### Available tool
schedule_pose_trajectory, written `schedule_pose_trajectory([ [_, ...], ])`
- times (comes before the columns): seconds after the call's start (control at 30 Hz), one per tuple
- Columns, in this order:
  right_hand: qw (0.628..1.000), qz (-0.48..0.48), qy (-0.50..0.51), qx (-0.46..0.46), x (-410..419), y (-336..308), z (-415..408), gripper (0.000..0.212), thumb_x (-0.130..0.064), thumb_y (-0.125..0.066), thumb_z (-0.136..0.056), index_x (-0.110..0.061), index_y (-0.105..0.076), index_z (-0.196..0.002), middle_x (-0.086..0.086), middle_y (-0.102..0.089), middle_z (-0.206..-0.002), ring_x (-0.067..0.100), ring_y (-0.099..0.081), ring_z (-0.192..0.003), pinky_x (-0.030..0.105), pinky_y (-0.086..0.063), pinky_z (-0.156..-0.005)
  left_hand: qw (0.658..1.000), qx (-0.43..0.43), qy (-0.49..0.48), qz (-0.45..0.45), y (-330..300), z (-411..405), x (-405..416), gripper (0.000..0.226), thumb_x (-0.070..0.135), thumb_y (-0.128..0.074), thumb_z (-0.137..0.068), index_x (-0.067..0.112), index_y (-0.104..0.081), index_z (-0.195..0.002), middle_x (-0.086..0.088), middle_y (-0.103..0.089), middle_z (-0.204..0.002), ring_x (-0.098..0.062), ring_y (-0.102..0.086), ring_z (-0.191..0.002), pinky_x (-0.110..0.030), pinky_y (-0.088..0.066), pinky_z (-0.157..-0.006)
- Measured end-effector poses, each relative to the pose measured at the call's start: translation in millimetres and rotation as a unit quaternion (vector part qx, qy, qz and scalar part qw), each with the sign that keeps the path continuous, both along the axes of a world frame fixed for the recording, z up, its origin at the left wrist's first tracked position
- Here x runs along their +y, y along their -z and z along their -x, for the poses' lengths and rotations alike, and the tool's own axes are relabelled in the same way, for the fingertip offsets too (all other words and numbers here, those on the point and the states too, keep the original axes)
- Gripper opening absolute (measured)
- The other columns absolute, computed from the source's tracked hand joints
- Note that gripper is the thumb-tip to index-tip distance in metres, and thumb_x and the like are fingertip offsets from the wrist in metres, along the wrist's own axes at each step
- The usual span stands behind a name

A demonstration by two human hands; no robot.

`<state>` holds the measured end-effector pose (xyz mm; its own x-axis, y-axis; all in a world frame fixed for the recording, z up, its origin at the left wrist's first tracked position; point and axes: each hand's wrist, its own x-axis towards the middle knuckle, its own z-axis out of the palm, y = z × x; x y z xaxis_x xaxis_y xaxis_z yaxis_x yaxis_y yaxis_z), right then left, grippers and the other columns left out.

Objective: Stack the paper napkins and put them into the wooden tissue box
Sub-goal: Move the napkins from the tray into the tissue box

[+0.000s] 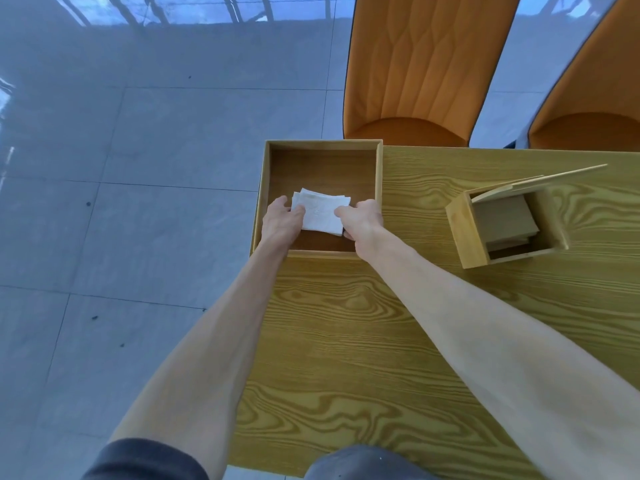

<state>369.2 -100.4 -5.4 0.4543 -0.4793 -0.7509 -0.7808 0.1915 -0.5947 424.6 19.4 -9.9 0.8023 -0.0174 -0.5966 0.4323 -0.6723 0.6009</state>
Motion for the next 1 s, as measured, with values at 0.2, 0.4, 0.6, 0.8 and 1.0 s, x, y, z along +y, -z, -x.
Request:
schedule_pose_trajectory([
  [0.2,1.000,0.006,-0.011,0.012,0.7,4.4,-0.4,0.033,-0.012,-0.062,-0.090,-0.004,-0.057,-0.121,0.009,-0.062,-0.114,0.023,-0.056,-0.090,0.035,-0.050,-0.075,0.999,0.024,0.001,0.038,8.8,0.2,4.5,0.035,0.015,-0.060,-0.095,0.007,-0.061,-0.130,-0.010,-0.067,-0.122,-0.024,-0.065,-0.110,-0.018,-0.045,-0.062],
  [0.4,0.997,0.044,-0.063,-0.014,2.9,3.6,6.9,0.038,-0.013,-0.061,-0.089,-0.016,-0.059,-0.126,0.005,-0.061,-0.120,0.021,-0.057,-0.098,0.032,-0.049,-0.075,0.999,0.025,0.004,0.044,9.0,1.5,9.2,0.032,0.018,-0.072,-0.087,0.005,-0.069,-0.115,-0.011,-0.071,-0.107,-0.025,-0.067,-0.100,-0.032,-0.055,-0.079],
  [0.6,0.949,0.219,-0.203,-0.097,-0.6,-3.2,21.2,0.031,-0.017,-0.069,-0.086,-0.018,-0.060,-0.116,-0.003,-0.064,-0.101,0.015,-0.060,-0.091,0.029,-0.048,-0.075,0.998,-0.018,0.057,0.029,4.7,5.4,17.4,0.037,0.017,-0.079,-0.080,0.013,-0.066,-0.114,-0.001,-0.064,-0.098,-0.023,-0.063,-0.097,-0.038,-0.053,-0.085],
  [0.8,0.844,0.386,-0.342,-0.149,-6.0,1.1,37.8,0.029,-0.014,-0.068,-0.087,-0.020,-0.068,-0.115,0.004,-0.072,-0.102,0.024,-0.065,-0.094,0.041,-0.049,-0.089,0.992,-0.045,0.114,0.018,3.2,13.5,29.9,0.047,0.012,-0.083,-0.077,0.016,-0.061,-0.118,-0.006,-0.067,-0.115,-0.023,-0.066,-0.103,-0.040,-0.058,-0.088],
  [1.0,0.798,0.431,-0.384,-0.174,-5.9,4.8,52.4,0.028,-0.009,-0.064,-0.091,-0.018,-0.069,-0.117,0.006,-0.070,-0.106,0.026,-0.063,-0.096,0.038,-0.050,-0.086,0.984,-0.071,0.138,0.082,-0.8,27.2,36.2,0.048,0.045,-0.080,-0.078,0.027,-0.064,-0.120,0.000,-0.070,-0.105,-0.016,-0.067,-0.092,-0.032,-0.058,-0.078],
])
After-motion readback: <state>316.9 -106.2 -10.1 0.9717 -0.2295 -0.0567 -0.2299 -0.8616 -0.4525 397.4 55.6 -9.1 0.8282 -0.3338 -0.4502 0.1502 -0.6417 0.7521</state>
